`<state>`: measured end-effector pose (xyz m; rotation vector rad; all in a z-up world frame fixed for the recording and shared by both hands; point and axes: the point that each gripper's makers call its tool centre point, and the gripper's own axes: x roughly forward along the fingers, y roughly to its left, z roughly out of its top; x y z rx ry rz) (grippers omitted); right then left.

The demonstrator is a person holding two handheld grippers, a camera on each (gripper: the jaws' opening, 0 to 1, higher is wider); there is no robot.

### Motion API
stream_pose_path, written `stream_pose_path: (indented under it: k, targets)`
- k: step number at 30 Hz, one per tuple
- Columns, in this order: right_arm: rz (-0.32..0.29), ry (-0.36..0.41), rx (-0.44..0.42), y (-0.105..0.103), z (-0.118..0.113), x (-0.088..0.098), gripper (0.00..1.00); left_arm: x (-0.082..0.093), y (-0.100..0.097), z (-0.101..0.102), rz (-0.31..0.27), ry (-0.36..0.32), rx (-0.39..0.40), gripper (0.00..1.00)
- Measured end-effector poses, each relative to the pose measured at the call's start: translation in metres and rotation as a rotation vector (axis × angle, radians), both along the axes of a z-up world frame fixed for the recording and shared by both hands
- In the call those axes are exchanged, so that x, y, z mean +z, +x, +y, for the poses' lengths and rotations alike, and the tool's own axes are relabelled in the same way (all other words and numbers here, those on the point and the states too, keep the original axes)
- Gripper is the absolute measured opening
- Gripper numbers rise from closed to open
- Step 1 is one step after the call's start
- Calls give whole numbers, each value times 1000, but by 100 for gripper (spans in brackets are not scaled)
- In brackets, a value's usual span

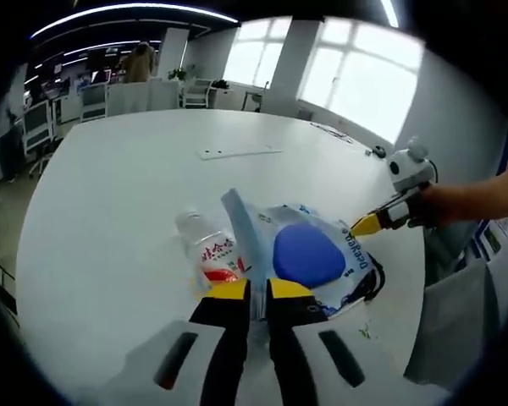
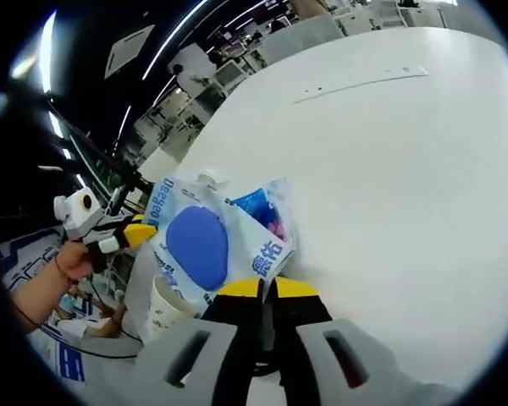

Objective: Arrange the tabletop items into an orderly group along one side of the table until the central work area is clear of visible clutter.

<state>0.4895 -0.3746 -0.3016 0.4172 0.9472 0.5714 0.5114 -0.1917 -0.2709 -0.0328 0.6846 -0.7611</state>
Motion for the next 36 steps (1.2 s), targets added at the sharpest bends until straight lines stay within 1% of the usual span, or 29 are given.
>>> stream_pose_path:
  k: [9,11,17,27,29,31,36]
  targets:
    - [-29,26,0,-2,-1,20,0,16,-5,-2,-24,-7,5,2]
    - [-41,42,-8,-3,-3,28,0,22,-5,-4,-34,-11,7,2]
    - [-64,49,-8,-2,-10,39,0,36,-8,-11,-53,-19,6,1]
    - [-114,49,-5,-1,-31,60,0,59,-11,-34,-82,-33,6,1]
    - [-120,48,-3,0,-32,66,0,62,-11,-39,-88,-32,8,1]
    - [-128,42,4,1,-39,66,0,65,-11,-43,-94,-31,7,1]
    - [-147,35,16,6,-50,74,0,74,-9,-57,-107,-27,10,0]
